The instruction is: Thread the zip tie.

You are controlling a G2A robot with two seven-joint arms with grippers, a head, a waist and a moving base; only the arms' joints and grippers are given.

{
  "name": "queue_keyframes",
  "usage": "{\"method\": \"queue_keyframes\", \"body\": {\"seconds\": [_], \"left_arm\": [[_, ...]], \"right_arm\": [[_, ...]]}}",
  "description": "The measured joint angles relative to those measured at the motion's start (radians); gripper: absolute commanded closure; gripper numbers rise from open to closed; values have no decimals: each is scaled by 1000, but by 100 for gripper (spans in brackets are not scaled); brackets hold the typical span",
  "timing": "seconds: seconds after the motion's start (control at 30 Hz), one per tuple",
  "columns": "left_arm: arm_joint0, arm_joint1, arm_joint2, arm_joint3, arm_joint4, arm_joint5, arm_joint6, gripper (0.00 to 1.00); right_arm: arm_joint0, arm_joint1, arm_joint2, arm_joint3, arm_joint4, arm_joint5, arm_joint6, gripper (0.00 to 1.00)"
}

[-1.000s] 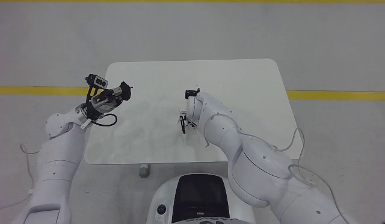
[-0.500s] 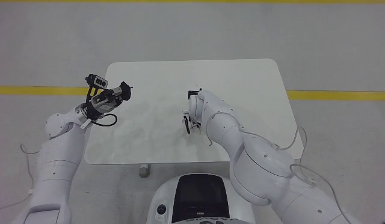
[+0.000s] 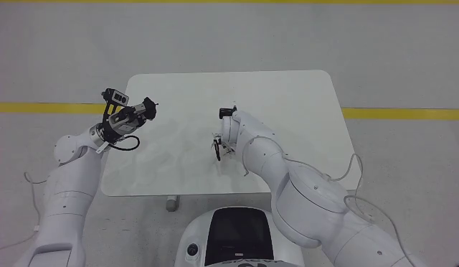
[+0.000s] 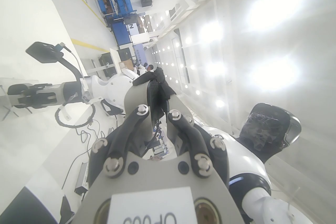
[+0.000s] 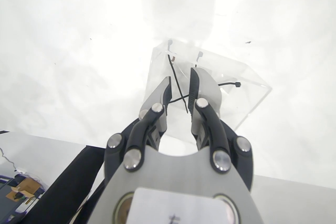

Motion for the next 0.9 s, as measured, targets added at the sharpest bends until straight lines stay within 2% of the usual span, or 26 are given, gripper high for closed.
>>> {"method": "queue_keyframes", "body": {"seconds": [0.3, 0.53, 0.9], "left_arm": [[0, 0, 0, 0, 0, 0, 0, 100], [0, 0, 0, 0, 0, 0, 0, 100], [0, 0, 0, 0, 0, 0, 0, 100]], "right_arm": [[-8, 1, 9, -17, -23, 0, -3, 85], [-22, 3, 13, -37, -49, 0, -20, 82], [-30, 3, 22, -53, -85, 0, -42, 83]]}}
